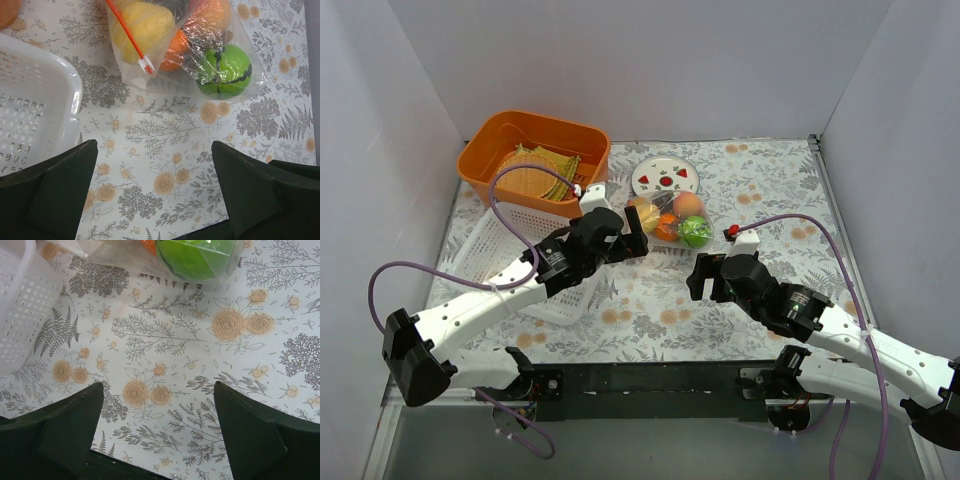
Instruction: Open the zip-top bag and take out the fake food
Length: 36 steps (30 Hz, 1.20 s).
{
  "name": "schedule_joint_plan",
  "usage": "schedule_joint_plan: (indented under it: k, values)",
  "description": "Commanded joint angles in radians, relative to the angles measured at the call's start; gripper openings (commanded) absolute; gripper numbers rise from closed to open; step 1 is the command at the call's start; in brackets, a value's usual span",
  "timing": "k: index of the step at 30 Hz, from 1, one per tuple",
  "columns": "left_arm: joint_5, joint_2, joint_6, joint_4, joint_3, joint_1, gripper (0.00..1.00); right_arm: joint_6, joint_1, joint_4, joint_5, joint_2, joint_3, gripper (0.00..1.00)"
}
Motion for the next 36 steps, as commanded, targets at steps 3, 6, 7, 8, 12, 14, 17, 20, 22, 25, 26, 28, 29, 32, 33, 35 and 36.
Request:
schedule_joint_plan:
  k: [3,6,7,8,12,14,17,20,22,25,26,28,29,32,33,35,36]
  values:
    - [-0.077,-0.028,0.028,0.008,0.065,0.025,0.98,0.018,0.001,0.002,0.013,-0.006,0.007,0.98]
    - [-0.033,0.018,0.059,0.019,0.115,0.093,0.97,0.017,0.001,0.002,0.008,0.000,0.010,0.98]
    - [0.034,0.036,0.060,0.015,0.135,0.119,0.95,0.018,0.001,0.005,0.005,0.002,0.010,0.98]
    - [0.065,0.076,0.065,0.016,0.149,0.169,0.90,0.017,0.001,0.002,0.004,0.005,0.010,0.98]
    - [0.142,0.165,0.091,0.073,0.179,0.240,0.84,0.021,0.001,-0.011,-0.001,0.011,0.017,0.98]
    - [0.142,0.211,0.096,0.070,0.218,0.265,0.83,0.026,0.001,-0.021,0.000,0.008,0.016,0.98]
    - [0.147,0.286,0.108,0.090,0.239,0.282,0.82,0.031,0.001,-0.019,-0.006,-0.003,0.005,0.98]
    - [0.209,0.342,0.113,0.139,0.250,0.286,0.77,0.037,0.001,-0.021,-0.007,-0.012,-0.003,0.98]
    - [0.249,0.371,0.099,0.137,0.259,0.286,0.71,0.041,0.001,-0.030,-0.009,-0.018,-0.004,0.98]
    - [0.297,0.357,0.053,0.186,0.197,0.282,0.63,0.046,0.001,-0.039,-0.001,-0.029,-0.007,0.98]
    - [0.309,0.351,0.044,0.203,0.154,0.279,0.58,0.046,0.001,-0.039,0.002,-0.032,-0.007,0.98]
    - [0.332,0.334,0.018,0.242,0.126,0.259,0.40,0.047,0.001,-0.039,0.007,-0.038,-0.009,0.98]
    - [0.329,0.327,0.013,0.251,0.106,0.246,0.33,0.050,0.001,-0.041,0.010,-0.040,-0.007,0.98]
    - [0.309,0.279,-0.016,0.280,0.068,0.187,0.14,0.057,0.001,-0.053,0.014,-0.040,0.002,0.98]
    - [0.311,0.265,-0.027,0.295,0.040,0.170,0.08,0.063,0.001,-0.057,0.017,-0.038,0.003,0.98]
    - [0.309,0.239,-0.056,0.315,0.013,0.111,0.00,0.072,0.001,-0.067,0.022,-0.044,0.008,0.98]
    - [0.308,0.234,-0.067,0.324,-0.003,0.090,0.00,0.078,0.001,-0.067,0.024,-0.047,0.008,0.98]
